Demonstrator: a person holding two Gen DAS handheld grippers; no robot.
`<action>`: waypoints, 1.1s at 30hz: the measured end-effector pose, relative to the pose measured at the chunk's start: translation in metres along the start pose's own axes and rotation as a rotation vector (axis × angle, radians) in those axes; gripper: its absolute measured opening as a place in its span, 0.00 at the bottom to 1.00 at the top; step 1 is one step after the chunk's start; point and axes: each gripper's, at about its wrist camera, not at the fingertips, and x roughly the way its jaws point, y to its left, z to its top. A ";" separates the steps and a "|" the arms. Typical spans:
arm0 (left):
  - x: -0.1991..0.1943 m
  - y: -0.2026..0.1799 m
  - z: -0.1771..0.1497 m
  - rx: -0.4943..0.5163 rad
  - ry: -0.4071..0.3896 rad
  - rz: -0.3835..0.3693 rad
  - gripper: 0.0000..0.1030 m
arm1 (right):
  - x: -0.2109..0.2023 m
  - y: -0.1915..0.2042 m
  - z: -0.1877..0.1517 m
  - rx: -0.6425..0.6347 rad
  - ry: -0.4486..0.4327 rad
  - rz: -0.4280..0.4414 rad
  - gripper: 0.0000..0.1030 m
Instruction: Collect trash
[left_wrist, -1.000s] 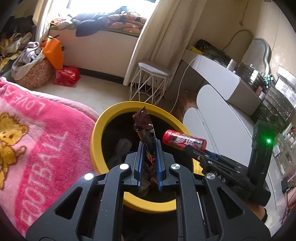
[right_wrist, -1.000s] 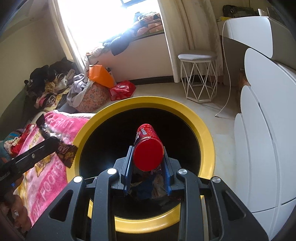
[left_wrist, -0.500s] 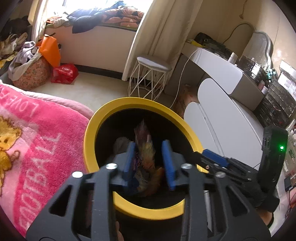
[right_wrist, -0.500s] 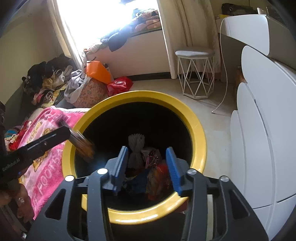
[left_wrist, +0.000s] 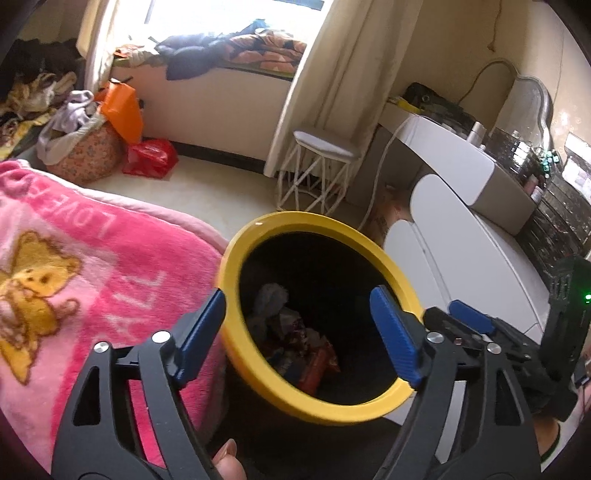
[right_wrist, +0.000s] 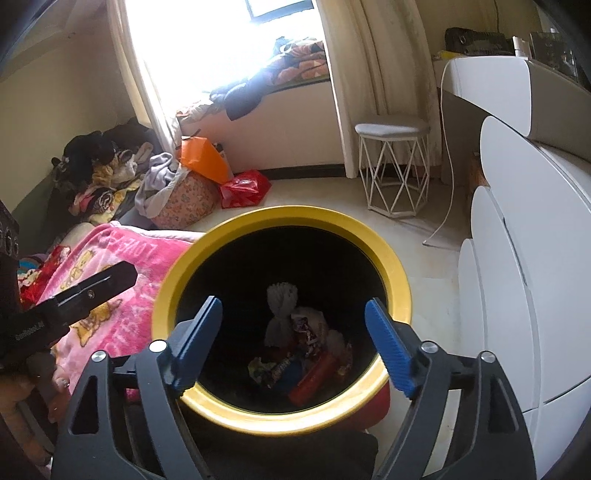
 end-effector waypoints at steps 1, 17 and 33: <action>-0.003 0.002 0.001 -0.001 -0.005 0.008 0.75 | -0.002 0.002 0.000 -0.004 -0.010 0.003 0.79; -0.086 0.054 -0.030 -0.040 -0.173 0.211 0.90 | -0.041 0.068 -0.017 -0.035 -0.271 0.019 0.94; -0.126 0.074 -0.058 -0.044 -0.256 0.340 0.90 | -0.041 0.113 -0.060 -0.098 -0.387 -0.074 0.94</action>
